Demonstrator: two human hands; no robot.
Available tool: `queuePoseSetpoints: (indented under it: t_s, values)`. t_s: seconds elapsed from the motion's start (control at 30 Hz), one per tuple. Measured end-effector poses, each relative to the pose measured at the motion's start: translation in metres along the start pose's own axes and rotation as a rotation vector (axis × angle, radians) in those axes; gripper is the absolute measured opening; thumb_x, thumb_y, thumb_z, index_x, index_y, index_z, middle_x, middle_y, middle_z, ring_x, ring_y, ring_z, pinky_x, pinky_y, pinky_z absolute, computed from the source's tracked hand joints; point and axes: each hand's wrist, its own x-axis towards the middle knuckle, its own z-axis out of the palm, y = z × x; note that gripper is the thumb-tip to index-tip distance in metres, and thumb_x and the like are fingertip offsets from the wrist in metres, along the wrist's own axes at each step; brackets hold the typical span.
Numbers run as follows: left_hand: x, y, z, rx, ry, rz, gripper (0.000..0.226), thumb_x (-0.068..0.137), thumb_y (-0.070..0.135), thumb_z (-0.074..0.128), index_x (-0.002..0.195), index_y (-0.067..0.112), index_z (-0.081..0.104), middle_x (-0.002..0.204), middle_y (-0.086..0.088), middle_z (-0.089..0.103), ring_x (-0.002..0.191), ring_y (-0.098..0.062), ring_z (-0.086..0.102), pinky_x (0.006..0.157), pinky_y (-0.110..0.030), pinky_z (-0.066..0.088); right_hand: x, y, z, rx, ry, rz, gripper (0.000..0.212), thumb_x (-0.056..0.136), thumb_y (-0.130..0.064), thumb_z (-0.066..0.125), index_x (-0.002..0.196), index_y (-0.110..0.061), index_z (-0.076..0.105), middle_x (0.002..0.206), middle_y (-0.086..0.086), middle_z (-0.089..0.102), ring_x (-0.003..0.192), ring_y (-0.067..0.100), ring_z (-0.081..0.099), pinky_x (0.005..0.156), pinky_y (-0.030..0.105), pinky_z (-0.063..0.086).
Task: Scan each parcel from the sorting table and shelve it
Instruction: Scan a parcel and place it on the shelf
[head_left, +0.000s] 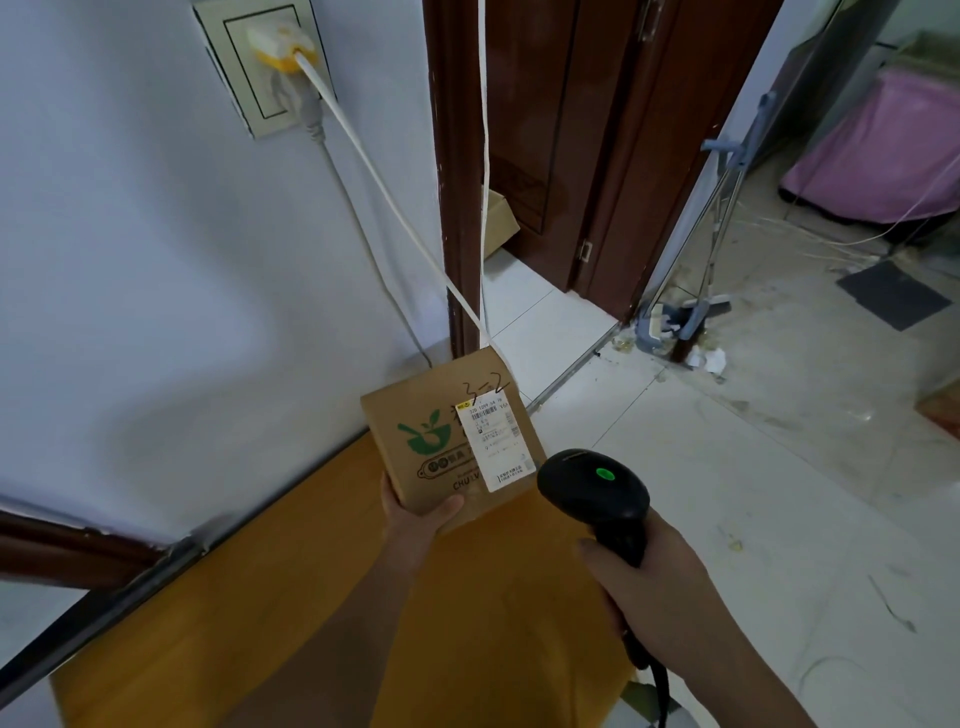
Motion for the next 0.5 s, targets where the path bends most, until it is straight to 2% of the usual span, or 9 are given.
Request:
queuePoseSetpoints:
  t_s: [0.13,0.2,0.27,0.33,0.43,0.5]
  values:
    - [-0.01,0.004,-0.001,-0.028,-0.061,0.039,0.143,0.05,0.017,0.103,0.162,0.031,0.016,0.141,-0.003,0.055,0.129,-0.028,0.057,0.099,-0.054,0.057,0.017,0.011,0.015,0.02,0.061,-0.022,0.016,0.091,-0.014,0.067,0.083,-0.021,0.055,0.053,-0.002,0.052,0.047,0.011,0.052,0.052,0.023,0.05]
    - [-0.01,0.002,-0.001,-0.04,-0.069,0.051,0.138,0.054,0.012,0.101,0.162,0.03,0.016,0.14,-0.002,0.055,0.128,-0.027,0.057,0.094,-0.045,0.06,0.027,0.013,0.024,0.051,0.084,-0.04,0.018,0.092,-0.011,0.064,0.082,-0.022,0.053,0.053,-0.003,0.051,0.041,0.005,0.049,0.046,0.017,0.047]
    - [-0.009,-0.002,-0.001,-0.048,-0.067,0.066,0.128,0.064,0.001,0.095,0.161,0.031,0.017,0.138,-0.001,0.054,0.126,-0.026,0.057,0.085,-0.035,0.06,0.035,0.012,0.033,0.074,0.083,-0.06,0.018,0.094,-0.011,0.062,0.083,-0.022,0.053,0.056,0.0,0.052,0.041,0.005,0.05,0.045,0.017,0.046]
    - [-0.009,-0.004,-0.001,-0.059,-0.073,0.085,0.128,0.062,0.003,0.097,0.16,0.033,0.02,0.137,-0.001,0.056,0.126,-0.026,0.059,0.084,-0.036,0.062,0.041,0.009,0.039,0.08,0.074,-0.083,0.016,0.094,-0.011,0.061,0.084,-0.021,0.053,0.058,0.002,0.053,0.047,0.012,0.052,0.048,0.024,0.049]
    - [-0.011,-0.006,-0.002,-0.054,-0.07,0.114,0.136,0.046,0.022,0.102,0.157,0.036,0.025,0.137,-0.002,0.059,0.124,-0.026,0.062,0.087,-0.044,0.063,0.049,0.005,0.047,0.067,0.065,-0.102,0.013,0.093,-0.013,0.061,0.085,-0.021,0.054,0.063,0.01,0.057,0.054,0.022,0.054,0.057,0.038,0.056]
    - [-0.012,-0.009,-0.002,-0.062,-0.07,0.131,0.133,0.05,0.016,0.1,0.158,0.032,0.024,0.137,-0.003,0.059,0.123,-0.025,0.063,0.082,-0.039,0.064,0.055,0.004,0.051,0.042,0.059,-0.105,0.011,0.093,-0.016,0.061,0.087,-0.022,0.055,0.071,0.017,0.064,0.056,0.023,0.057,0.062,0.046,0.059]
